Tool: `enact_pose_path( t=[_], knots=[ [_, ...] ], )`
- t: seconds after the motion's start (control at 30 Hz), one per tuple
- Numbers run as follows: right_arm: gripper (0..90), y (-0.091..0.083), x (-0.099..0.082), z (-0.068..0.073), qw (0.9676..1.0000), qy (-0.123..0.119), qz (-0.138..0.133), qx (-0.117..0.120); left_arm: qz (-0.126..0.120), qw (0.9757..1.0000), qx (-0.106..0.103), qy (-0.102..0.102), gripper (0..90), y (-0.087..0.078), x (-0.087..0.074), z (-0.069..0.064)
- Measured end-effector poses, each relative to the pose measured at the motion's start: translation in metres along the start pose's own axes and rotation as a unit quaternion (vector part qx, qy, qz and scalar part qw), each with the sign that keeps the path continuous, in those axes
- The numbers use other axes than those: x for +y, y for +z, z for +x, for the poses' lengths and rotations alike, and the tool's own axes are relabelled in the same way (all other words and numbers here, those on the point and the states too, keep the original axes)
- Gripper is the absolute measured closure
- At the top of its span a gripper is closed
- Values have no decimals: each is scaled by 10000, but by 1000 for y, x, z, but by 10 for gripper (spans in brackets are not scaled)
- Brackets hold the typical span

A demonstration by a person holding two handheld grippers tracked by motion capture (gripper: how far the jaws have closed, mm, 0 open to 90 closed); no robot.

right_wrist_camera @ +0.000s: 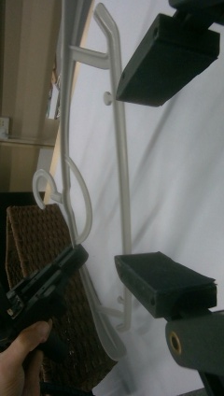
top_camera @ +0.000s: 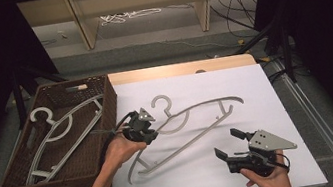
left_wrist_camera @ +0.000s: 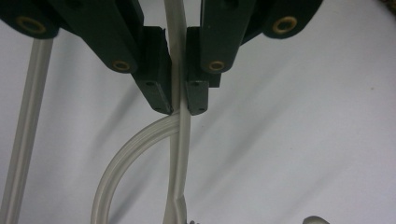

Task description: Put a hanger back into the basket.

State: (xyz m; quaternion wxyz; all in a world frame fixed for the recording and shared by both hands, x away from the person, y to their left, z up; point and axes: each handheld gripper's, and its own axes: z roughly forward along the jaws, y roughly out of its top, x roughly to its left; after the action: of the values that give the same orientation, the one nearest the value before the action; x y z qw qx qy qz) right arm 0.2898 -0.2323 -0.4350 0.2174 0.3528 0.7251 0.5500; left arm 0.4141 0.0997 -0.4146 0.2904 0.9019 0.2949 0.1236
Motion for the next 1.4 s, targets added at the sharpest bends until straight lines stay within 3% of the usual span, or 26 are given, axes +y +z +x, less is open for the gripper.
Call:
enact_pose_path(
  t=[0.43,0.5,0.87,1.07,1.4],
  knots=[
    [186,0,0,-1,10000,-33,-5,-55,-221,9996,188,29,816,-19,20,-1],
    [186,0,0,0,10000,-22,-9,-33,-228,9995,204,110,816,-24,24,-1],
    [186,0,0,0,10000,-33,-4,-27,-422,9982,403,143,815,-54,47,0],
    [186,0,0,0,10000,-27,1,-31,-482,9972,551,160,816,-75,52,10],
    [186,0,0,0,10000,-27,5,-52,-637,9937,919,-56,816,-120,41,38]
  ],
)
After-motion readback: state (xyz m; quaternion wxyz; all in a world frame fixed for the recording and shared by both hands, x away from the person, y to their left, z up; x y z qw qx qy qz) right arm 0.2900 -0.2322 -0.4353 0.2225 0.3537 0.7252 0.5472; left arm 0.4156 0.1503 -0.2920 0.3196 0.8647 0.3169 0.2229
